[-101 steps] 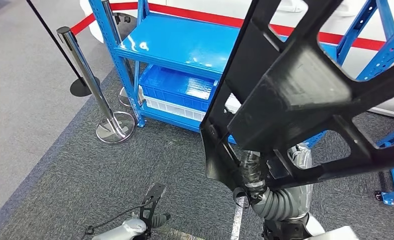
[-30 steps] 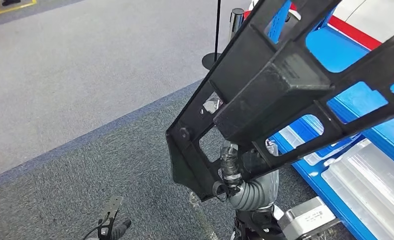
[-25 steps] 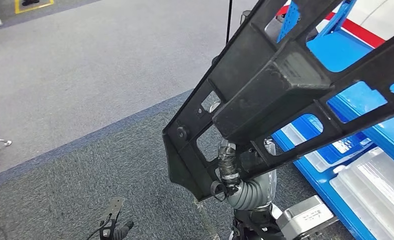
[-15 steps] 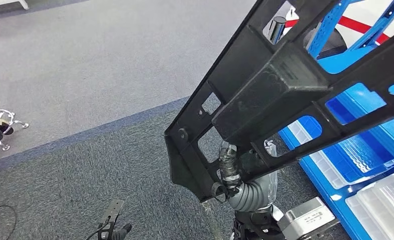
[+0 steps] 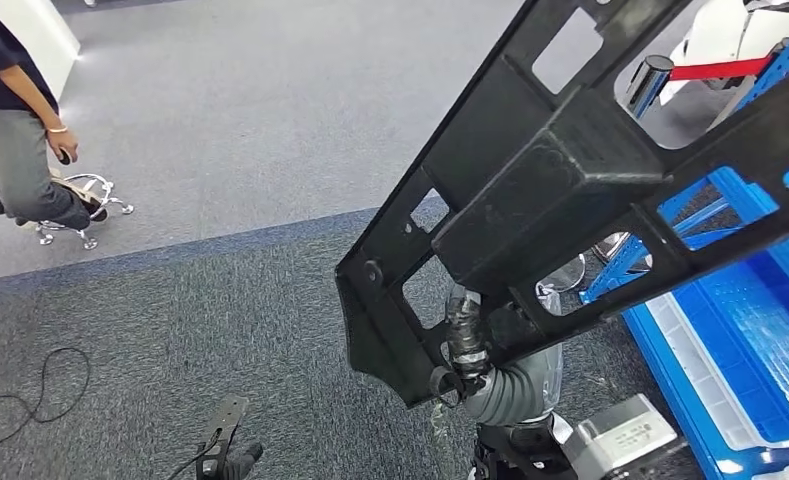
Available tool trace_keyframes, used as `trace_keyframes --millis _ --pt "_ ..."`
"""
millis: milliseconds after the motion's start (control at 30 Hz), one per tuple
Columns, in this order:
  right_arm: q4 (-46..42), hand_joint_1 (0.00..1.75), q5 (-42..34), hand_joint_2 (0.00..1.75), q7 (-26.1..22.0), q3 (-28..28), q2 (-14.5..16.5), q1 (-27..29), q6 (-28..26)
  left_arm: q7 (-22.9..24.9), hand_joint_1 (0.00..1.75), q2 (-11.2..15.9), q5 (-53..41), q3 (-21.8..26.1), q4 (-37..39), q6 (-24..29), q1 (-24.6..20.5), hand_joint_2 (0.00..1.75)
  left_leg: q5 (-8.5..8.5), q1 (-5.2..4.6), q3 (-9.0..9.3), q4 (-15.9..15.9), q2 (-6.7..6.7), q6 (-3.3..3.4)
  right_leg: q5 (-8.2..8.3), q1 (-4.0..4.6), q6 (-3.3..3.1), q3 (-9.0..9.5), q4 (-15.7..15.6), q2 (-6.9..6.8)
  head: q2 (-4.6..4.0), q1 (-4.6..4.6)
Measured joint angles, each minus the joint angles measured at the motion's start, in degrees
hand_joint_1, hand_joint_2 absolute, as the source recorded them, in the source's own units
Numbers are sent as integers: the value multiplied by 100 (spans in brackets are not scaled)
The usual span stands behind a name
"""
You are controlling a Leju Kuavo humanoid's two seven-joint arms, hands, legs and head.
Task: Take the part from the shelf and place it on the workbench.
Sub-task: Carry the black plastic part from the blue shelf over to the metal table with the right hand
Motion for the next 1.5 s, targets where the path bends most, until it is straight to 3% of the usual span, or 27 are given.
trace_keyframes --millis 67,133,200,233,267,333,400,433,500,567,633,667,733,800,867,933,967,1033,1067,1133,1200,1267,1300,1367,1400,1433,1500 --pt "-1 175 -4 175 -1 0 9 -17 22 7 0 -2 32 -1 5 3 0 175 -132 -15 -132 260 276 -61 15 -17 -63 58 -62 -150 0 -52" --pt "-1 175 -12 175 -1 0 13 -22 31 5 0 -8 51 -2 6 1 -29 175 -421 -13 -473 931 608 -116 0 3 -110 102 -85 -323 0 -99" --pt "0 175 -35 175 1 0 12 -20 42 -2 0 -7 59 -2 7 -1 -40 175 -562 3 -764 1461 699 -141 -27 19 -129 127 -85 -484 0 -100" --pt "1 175 -49 175 1 0 12 -20 46 -5 0 -4 61 -2 7 -1 -34 175 -484 4 -761 1435 714 -139 -43 21 -128 145 -85 -555 0 -101" --pt "1 175 -61 175 1 0 12 -22 49 -7 0 -3 62 -2 8 -1 -27 175 -321 2 -646 1199 737 -125 -60 24 -124 168 -85 -621 0 -101" --pt "-1 175 -70 175 0 0 12 -28 50 -14 0 0 63 -2 8 -5 -29 175 17 -42 -233 421 938 -58 -103 43 -101 225 -89 -742 0 -99" --pt "-1 175 -72 175 0 0 12 -33 52 -26 0 1 64 -2 8 -12 -43 175 118 -109 3 -36 1116 30 -135 72 -56 259 -99 -834 0 -95" --pt "0 175 -73 175 -1 0 12 -34 55 -30 0 4 65 -2 8 -15 -45 175 91 -135 12 -75 1124 64 -143 83 -28 268 -114 -879 0 -93" --pt "1 175 -75 175 -1 0 14 -43 63 -31 0 14 72 -2 9 -16 -28 175 116 -115 24 -132 1006 121 -165 89 33 301 -144 -933 0 -91" --pt "1 175 -87 175 -4 0 16 -57 79 -37 0 17 81 -2 10 -18 -25 175 153 -76 87 -226 892 184 -310 84 73 245 44 -746 0 -64" --pt "4 175 -98 175 -8 0 14 -56 96 -45 0 15 91 -3 10 -21 -51 175 164 -65 122 -263 770 234 -622 79 78 -64 691 -474 0 -20" --pt "10 175 -100 175 -8 0 11 -51 101 -48 0 16 96 -3 10 -23 -62 175 159 -68 122 -259 703 251 -765 81 79 -273 1077 -414 0 -10" --pt "26 175 -103 175 -5 0 5 -39 109 -50 0 17 100 -4 10 -24 -65 175 145 -67 124 -240 549 260 -772 71 95 -528 1441 -378 0 -3" --pt "34 175 -104 175 -5 0 3 -41 114 -57 0 14 109 -7 10 -37 -61 175 119 -50 125 -190 381 232 -387 41 113 -395 997 -334 0 -1" --pt "37 175 -104 175 -5 0 3 -47 115 -74 0 10 115 -10 10 -67 -60 175 74 -30 98 -114 249 181 -59 -9 128 -135 361 -117 0 3" --pt "43 175 -104 175 -7 1 3 -44 116 -90 0 11 115 -10 10 -99 -71 175 39 -31 19 -23 147 126 -26 -49 123 -30 86 153 0 6" --pt "46 175 -104 175 -5 1 3 -42 116 -95 0 14 117 -11 10 -112 -74 175 40 -24 -22 -4 91 92 -58 -46 104 -23 62 213 0 10" --pt "48 175 -103 175 -3 2 5 -48 117 -101 0 21 123 -12 11 -123 -60 175 72 6 -62 -26 -22 21 -50 -25 41 -22 46 124 0 16" --pt "49 175 -102 175 -3 1 8 -57 117 -103 0 23 127 -13 11 -125 -48 175 78 13 -79 -21 12 -13 -43 -21 1 -7 26 52 0 17" --pt "48 175 -95 175 -5 1 14 -70 116 -103 0 24 131 -17 13 -130 -46 175 -44 -4 -207 230 323 -67 -30 -29 -66 47 -24 -100 0 -20" --pt "48 175 -84 175 -3 0 16 -70 107 -102 0 22 125 -22 13 -136 -72 175 -329 -8 -536 881 649 -104 -41 -1 -112 94 -51 -261 0 -53" --pt "49 175 -64 175 4 0 15 -59 70 -94 0 22 108 -23 13 -137 -86 175 -492 2 -854 1462 709 -111 -68 19 -132 124 -53 -421 0 -56" --pt "49 175 -50 175 10 0 14 -54 49 -86 0 22 93 -23 13 -137 -83 175 -443 2 -888 1505 717 -103 -86 26 -134 143 -53 -493 0 -57" --pt "42 175 -17 175 41 0 14 -49 20 -57 0 22 65 -25 13 -132 -79 175 -101 -11 -610 955 791 -51 -130 39 -126 203 -55 -622 0 -56" --pt "32 175 1 175 68 -1 14 -46 10 -37 0 21 48 -27 13 -127 -86 175 43 -38 -399 556 918 -11 -154 46 -114 235 -60 -680 0 -54" --pt "20 175 19 175 94 -2 13 -40 -1 -15 0 20 32 -31 13 -118 -98 175 140 -75 -222 225 1036 32 -177 63 -94 261 -66 -730 0 -53" --pt "-11 175 43 175 132 -8 7 -18 -27 25 0 16 3 -39 13 -97 -127 175 144 -140 -90 -37 1152 97 -202 87 -40 291 -96 -815 0 -51"
